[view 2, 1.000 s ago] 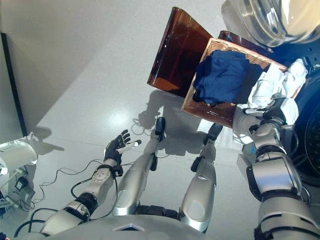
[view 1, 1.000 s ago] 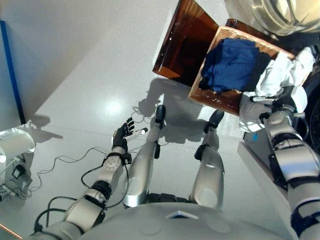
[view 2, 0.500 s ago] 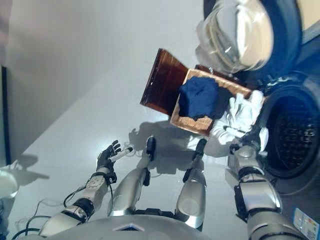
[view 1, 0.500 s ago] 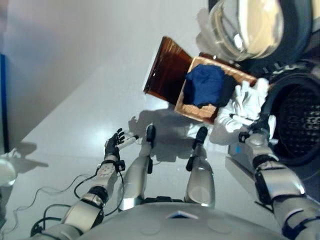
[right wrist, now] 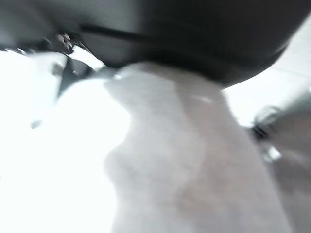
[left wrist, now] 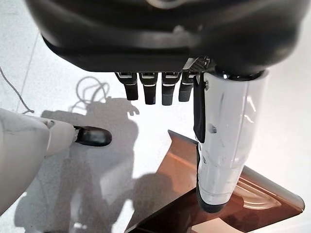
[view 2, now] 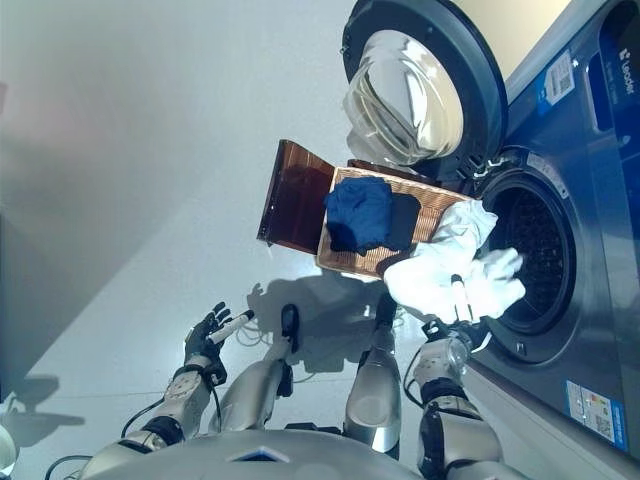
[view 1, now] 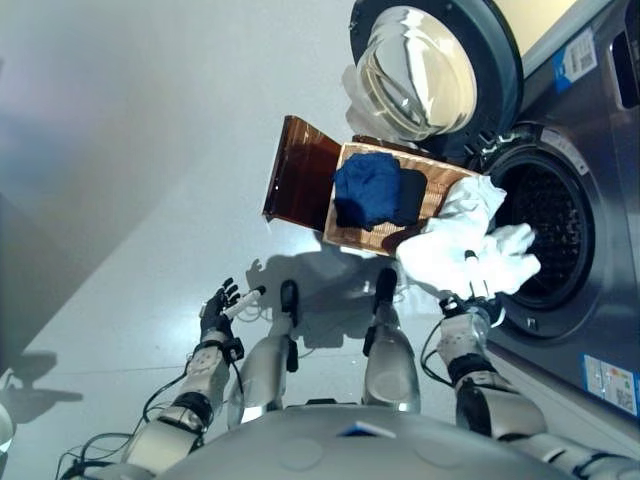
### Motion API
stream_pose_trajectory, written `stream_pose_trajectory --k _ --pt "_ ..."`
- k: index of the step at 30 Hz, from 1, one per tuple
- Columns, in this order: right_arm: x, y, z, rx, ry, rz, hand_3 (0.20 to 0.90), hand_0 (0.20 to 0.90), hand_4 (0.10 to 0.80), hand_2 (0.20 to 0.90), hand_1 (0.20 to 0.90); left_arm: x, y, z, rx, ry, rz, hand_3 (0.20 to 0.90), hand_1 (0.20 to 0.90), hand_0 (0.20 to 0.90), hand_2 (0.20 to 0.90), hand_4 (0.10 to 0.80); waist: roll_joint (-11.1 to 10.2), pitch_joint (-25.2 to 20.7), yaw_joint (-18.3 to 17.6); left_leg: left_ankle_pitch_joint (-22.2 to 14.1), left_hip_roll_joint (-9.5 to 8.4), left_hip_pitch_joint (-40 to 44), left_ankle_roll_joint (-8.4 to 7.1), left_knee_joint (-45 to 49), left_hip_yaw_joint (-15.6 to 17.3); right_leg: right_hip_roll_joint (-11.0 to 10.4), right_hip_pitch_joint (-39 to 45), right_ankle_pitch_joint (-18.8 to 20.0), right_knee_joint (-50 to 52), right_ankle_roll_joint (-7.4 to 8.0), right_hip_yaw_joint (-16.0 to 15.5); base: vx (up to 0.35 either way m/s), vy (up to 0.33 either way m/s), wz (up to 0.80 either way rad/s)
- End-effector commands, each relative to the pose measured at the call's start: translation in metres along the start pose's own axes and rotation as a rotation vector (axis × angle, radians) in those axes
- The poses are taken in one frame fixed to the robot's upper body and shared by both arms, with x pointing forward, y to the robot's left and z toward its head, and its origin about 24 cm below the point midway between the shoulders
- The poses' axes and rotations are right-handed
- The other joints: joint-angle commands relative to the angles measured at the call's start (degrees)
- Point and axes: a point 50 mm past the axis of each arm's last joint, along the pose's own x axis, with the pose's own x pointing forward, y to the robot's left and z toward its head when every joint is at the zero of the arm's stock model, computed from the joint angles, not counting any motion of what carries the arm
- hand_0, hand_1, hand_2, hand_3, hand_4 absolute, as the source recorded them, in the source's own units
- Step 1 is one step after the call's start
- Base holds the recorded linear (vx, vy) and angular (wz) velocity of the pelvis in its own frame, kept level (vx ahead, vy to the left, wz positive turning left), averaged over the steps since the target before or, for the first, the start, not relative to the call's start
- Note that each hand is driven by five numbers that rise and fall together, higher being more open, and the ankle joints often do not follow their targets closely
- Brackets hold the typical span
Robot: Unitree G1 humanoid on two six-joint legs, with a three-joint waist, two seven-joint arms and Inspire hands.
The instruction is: Pick up the clothes and place them into the washing machine
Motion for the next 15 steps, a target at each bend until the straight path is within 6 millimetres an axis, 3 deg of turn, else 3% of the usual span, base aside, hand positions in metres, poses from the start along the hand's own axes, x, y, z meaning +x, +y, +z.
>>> stream_pose_trajectory --k 1,6,8,10,14,15 --pt "0.008 0.033 0.050 0.203 -0.204 0.074 0.200 0.200 0.300 0.200 0.200 0.005 -0.002 0.011 -0.031 -0.052 0.018 0.900 0.900 0.900 0.900 0.800 0.6 -0.1 1.4 -1.9 2.02 0.4 -6.32 -0.5 -1.2 -4.0 0.8 -1.3 2.4 3.53 1.5 0.000 0.000 0.00" --pt "0.011 0.061 0.069 0.341 -0.212 0.070 0.200 0.200 0.300 0.200 0.200 0.004 -0.017 0.009 -0.033 -0.048 -0.037 0.900 0.900 0.900 0.900 0.800 2.2 0.4 2.2 -1.9 1.85 -0.6 -6.41 -0.5 -0.7 -3.9 -0.3 -1.1 2.0 3.23 2.0 0.008 0.000 -0.04" --pt "0.011 0.079 0.091 0.425 -0.252 0.091 0.200 0.200 0.300 0.200 0.200 0.002 -0.024 0.011 -0.035 -0.062 -0.072 0.900 0.900 0.900 0.900 0.800 3.5 0.7 2.8 -1.8 1.96 -1.4 -6.65 -0.5 -0.5 -3.8 -1.0 -0.9 1.6 3.15 2.1 0.007 0.004 -0.11" --pt "0.012 0.082 0.099 0.452 -0.271 0.092 0.200 0.200 0.300 0.200 0.200 0.002 -0.025 0.010 -0.030 -0.060 -0.078 0.900 0.900 0.900 0.900 0.800 3.8 0.7 3.0 -1.8 2.02 -1.7 -6.79 -0.5 -0.5 -3.8 -1.2 -0.9 1.5 3.15 2.0 0.000 0.000 0.00" --pt "0.013 0.089 0.144 0.536 -0.373 0.065 0.200 0.200 0.300 0.200 0.200 -0.001 -0.030 0.006 -0.011 -0.052 -0.113 0.900 0.900 0.900 0.900 0.800 5.3 0.6 3.5 -1.7 1.80 -2.7 -7.08 -0.5 -0.7 -3.8 -2.2 -1.0 1.6 3.12 2.2 0.015 0.002 0.04" --pt "0.013 0.090 0.145 0.536 -0.374 0.065 0.200 0.200 0.300 0.200 0.200 -0.001 -0.031 0.006 -0.012 -0.053 -0.114 0.900 0.900 0.900 0.900 0.800 5.3 0.6 3.5 -1.7 1.80 -2.7 -7.08 -0.5 -0.7 -3.8 -2.2 -1.0 1.6 3.12 2.2 0.000 0.000 0.00"
